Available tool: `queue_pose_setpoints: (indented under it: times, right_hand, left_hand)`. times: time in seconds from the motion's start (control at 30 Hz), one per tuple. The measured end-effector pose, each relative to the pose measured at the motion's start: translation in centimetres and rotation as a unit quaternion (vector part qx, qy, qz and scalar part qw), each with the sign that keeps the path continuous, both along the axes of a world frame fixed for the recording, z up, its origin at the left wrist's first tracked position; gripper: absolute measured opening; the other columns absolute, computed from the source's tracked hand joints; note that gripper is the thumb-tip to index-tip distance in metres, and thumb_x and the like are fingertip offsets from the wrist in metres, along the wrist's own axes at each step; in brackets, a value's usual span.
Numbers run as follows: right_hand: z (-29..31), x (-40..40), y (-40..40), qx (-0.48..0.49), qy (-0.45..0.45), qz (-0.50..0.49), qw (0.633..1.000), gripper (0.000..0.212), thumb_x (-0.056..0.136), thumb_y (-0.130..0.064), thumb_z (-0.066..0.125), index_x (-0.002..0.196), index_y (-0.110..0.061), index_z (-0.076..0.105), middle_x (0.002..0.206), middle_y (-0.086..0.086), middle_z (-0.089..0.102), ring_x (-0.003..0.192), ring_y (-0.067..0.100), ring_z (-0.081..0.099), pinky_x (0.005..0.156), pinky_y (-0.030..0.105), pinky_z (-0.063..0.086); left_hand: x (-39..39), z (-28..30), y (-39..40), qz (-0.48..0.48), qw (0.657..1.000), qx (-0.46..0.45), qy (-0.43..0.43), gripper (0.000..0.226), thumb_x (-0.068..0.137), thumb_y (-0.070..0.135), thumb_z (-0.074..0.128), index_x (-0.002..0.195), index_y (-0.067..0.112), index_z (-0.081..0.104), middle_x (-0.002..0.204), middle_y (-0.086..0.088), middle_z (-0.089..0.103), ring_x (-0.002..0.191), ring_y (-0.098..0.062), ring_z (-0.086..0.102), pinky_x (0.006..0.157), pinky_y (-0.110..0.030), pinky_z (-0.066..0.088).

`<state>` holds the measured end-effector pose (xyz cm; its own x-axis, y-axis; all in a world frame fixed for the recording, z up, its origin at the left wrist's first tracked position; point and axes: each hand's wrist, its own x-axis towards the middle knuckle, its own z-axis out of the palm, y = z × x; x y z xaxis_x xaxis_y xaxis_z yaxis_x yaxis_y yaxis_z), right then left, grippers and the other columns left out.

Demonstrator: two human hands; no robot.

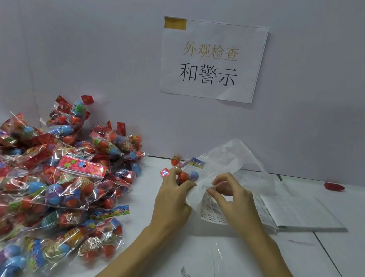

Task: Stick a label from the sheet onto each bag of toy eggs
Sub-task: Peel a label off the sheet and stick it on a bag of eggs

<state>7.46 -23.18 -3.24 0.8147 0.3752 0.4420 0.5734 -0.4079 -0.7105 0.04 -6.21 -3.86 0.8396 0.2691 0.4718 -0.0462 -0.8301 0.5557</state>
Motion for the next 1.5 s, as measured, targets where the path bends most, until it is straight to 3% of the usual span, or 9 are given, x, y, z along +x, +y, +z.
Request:
queue_pose_setpoints:
  times: [0.1,0.27,0.6,0.73,0.9,1.07,1.27,1.4,1.5]
  right_hand:
    - [-0.07,-0.03,0.0,0.005,0.006,-0.003,1.0,0.03,0.093,-0.029,0.078,0.094,-0.043,0.051,0.081,-0.023,0.073,0.088,-0.005,0.07,0.074,0.003,0.047]
    - [0.06,-0.19,-0.11,0.024,0.01,0.018,0.999,0.027,0.096,-0.016,0.073,0.11,-0.038,0.069,0.087,-0.026,0.073,0.086,0.0,0.072,0.076,0.008,0.051]
    - [0.0,-0.18,0.27,0.009,0.026,0.005,1.0,0.024,0.095,-0.021,0.075,0.094,-0.038,0.059,0.087,-0.013,0.077,0.084,0.001,0.072,0.074,0.011,0.051]
    - [0.05,-0.16,0.33,0.023,0.036,-0.003,0.999,0.017,0.093,-0.017,0.078,0.094,-0.028,0.065,0.08,-0.013,0.077,0.081,-0.001,0.071,0.072,0.008,0.048]
    - [0.33,-0.12,0.22,0.03,0.074,-0.003,0.997,0.009,0.091,-0.017,0.08,0.092,-0.022,0.073,0.081,-0.012,0.076,0.084,0.003,0.072,0.08,0.025,0.058]
    - [0.28,-0.22,0.28,0.026,0.064,-0.005,0.998,0.015,0.091,-0.018,0.08,0.091,-0.021,0.066,0.078,-0.01,0.077,0.078,0.003,0.072,0.075,0.014,0.051]
    - [-0.17,0.01,0.24,0.001,0.028,-0.002,1.0,0.025,0.092,-0.02,0.078,0.092,-0.027,0.054,0.078,-0.019,0.076,0.084,-0.003,0.071,0.077,0.007,0.047]
    - [-0.3,0.15,0.09,0.01,0.033,-0.002,0.999,0.025,0.092,-0.02,0.078,0.096,-0.033,0.058,0.079,-0.025,0.075,0.09,-0.01,0.069,0.075,0.002,0.045]
    - [-0.25,0.01,0.12,0.005,0.03,0.001,1.0,0.023,0.093,-0.019,0.077,0.095,-0.036,0.062,0.078,-0.023,0.076,0.083,-0.005,0.071,0.073,0.004,0.045]
  left_hand:
    - [0.22,-0.37,0.31,0.004,1.0,-0.001,-0.001,0.038,0.093,0.03,0.079,0.129,0.02,0.071,0.14,-0.002,0.047,0.122,-0.024,0.053,0.099,-0.033,0.054]
    - [0.43,-0.56,0.49,-0.001,1.0,-0.005,-0.003,0.039,0.092,0.029,0.08,0.127,0.018,0.072,0.139,-0.004,0.049,0.12,-0.025,0.053,0.097,-0.035,0.055]
    - [-0.05,-0.2,-0.04,-0.007,1.0,0.019,-0.019,0.036,0.09,0.027,0.081,0.123,0.016,0.074,0.139,-0.007,0.052,0.119,-0.028,0.056,0.092,-0.036,0.055]
    - [0.25,-0.53,0.33,-0.007,1.0,0.018,-0.015,0.035,0.091,0.028,0.08,0.124,0.018,0.073,0.138,-0.005,0.05,0.119,-0.026,0.055,0.091,-0.035,0.056]
    - [0.52,-0.85,0.56,-0.009,1.0,0.013,-0.012,0.036,0.091,0.029,0.081,0.124,0.019,0.072,0.139,-0.005,0.049,0.119,-0.027,0.055,0.091,-0.037,0.058]
    - [0.3,-0.58,0.41,-0.011,0.999,0.02,-0.024,0.032,0.091,0.027,0.08,0.121,0.015,0.074,0.135,-0.007,0.052,0.115,-0.028,0.056,0.087,-0.035,0.056]
    - [0.21,-0.44,0.43,-0.014,1.0,0.014,-0.016,0.037,0.093,0.031,0.078,0.126,0.017,0.073,0.14,-0.006,0.05,0.121,-0.026,0.055,0.094,-0.032,0.054]
    - [0.47,-0.65,0.56,-0.012,1.0,0.01,-0.017,0.035,0.091,0.029,0.08,0.123,0.017,0.074,0.138,-0.006,0.051,0.119,-0.027,0.056,0.091,-0.033,0.055]
    - [0.65,-0.85,0.67,-0.011,1.0,0.016,-0.017,0.035,0.091,0.03,0.08,0.123,0.017,0.074,0.136,-0.005,0.051,0.117,-0.026,0.055,0.089,-0.033,0.056]
